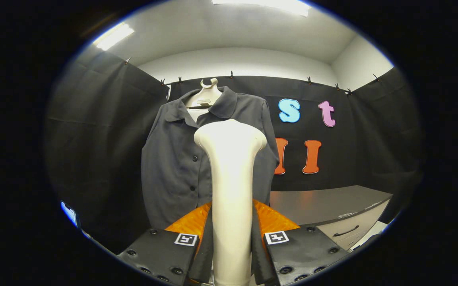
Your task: Iron the clothes twice with a garment steamer, once on the left side and once on the right side.
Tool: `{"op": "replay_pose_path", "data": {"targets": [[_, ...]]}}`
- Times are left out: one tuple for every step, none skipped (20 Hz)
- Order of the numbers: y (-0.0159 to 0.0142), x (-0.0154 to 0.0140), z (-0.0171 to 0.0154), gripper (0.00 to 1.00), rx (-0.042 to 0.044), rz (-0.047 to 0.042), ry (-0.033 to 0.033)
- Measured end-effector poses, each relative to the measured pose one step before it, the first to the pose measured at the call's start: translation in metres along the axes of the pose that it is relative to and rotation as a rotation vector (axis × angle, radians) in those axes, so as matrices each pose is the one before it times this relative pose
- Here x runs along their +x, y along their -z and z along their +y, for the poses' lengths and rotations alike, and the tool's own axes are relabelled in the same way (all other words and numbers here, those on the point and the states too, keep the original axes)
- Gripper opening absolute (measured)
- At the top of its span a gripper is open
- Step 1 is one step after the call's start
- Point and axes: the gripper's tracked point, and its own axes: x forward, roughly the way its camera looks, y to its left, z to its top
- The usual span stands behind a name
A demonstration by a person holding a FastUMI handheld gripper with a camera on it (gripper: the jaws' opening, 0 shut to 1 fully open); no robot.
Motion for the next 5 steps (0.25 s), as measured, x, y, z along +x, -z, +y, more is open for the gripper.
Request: {"op": "replay_pose_path", "data": {"targets": [[0.00009, 0.00202, 0.00136, 0.48, -0.00141, 0.00094, -0.00303], [-0.00026, 0.00241, 0.00083, 0.48, -0.00123, 0.00005, -0.00233], [-0.00052, 0.00176, 0.00117, 0.48, 0.00039, -0.00016, -0.00129], [-0.00007, 0.00002, 0.00100, 0.48, 0.00233, -0.00122, -0.00128], [0.00044, -0.00022, 0.00134, 0.48, 0.00200, -0.00135, -0.00171]]}}
